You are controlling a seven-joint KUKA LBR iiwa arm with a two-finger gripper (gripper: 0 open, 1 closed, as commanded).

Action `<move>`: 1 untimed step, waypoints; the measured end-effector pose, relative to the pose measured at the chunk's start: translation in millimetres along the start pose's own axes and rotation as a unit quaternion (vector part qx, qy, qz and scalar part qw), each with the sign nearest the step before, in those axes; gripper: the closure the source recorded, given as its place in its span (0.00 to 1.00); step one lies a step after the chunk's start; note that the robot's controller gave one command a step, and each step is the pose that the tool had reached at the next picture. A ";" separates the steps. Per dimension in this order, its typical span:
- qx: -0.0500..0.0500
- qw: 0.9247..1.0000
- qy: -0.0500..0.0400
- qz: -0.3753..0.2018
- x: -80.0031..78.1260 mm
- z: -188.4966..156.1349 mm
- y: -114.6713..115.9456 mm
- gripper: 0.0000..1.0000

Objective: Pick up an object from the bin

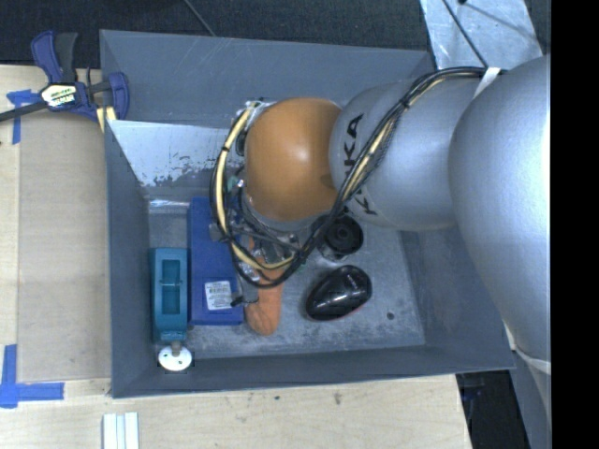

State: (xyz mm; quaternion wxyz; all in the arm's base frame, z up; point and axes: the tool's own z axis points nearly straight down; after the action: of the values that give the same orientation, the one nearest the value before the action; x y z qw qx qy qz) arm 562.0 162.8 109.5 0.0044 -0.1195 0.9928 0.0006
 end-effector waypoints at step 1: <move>-0.001 0.997 0.003 -0.075 -6.0 19.7 -25.3 0.00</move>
Offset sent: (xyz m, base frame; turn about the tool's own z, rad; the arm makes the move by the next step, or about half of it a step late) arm -0.0246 -0.0586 -0.0153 -0.0496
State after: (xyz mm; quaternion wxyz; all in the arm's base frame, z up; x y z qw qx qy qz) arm 574.0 139.7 89.8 0.0014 -0.1938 0.9810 0.0009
